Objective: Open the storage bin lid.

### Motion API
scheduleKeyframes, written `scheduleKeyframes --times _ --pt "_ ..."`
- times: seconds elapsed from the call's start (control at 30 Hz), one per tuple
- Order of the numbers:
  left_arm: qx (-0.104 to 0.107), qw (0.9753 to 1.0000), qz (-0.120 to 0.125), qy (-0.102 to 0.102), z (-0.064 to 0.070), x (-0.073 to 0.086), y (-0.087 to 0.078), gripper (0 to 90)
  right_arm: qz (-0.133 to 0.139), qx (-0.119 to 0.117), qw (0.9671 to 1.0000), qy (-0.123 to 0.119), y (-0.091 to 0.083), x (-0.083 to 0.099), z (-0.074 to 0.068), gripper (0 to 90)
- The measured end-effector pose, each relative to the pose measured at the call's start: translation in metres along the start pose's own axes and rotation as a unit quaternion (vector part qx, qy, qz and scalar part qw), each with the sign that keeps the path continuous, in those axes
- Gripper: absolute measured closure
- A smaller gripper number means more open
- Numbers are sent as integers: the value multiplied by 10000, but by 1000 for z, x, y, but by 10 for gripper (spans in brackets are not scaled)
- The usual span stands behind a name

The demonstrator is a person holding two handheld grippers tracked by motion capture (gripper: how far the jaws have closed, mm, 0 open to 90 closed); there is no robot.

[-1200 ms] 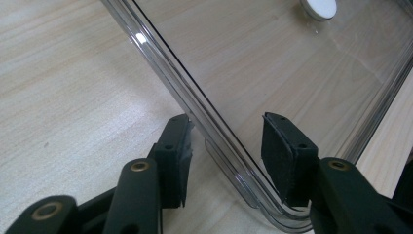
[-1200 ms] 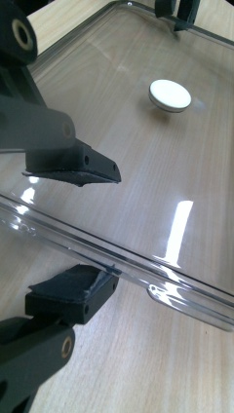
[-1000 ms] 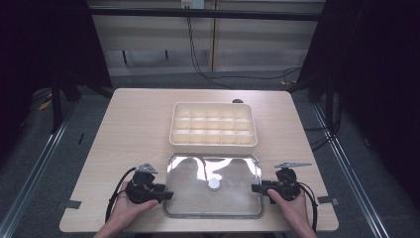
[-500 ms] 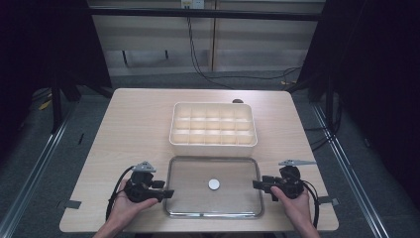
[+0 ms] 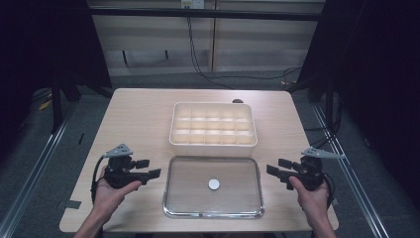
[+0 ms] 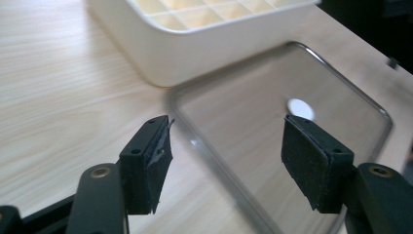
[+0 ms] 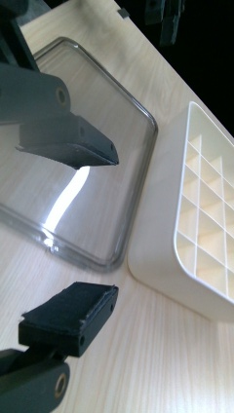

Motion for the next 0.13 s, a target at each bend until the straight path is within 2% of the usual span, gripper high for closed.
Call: scheduleKeyframes --times 0.07,0.13 --pt "-138 9999 51 -59 -8 10 -6 355 226 170 9996 15 -9 1 10 328" --pt "-191 9997 65 -111 -10 14 -6 355 257 186 9995 38 -10 1 12 326"
Point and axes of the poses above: each handheld gripper's, and its own axes: y roughly forward along the jaws, x roughly out of its underside, z roughly to its right, the point moved 2 cm from there along y, roughly forward along the jaws, and after that the axes turned 7 degrees about y, right-handed, at the moved point
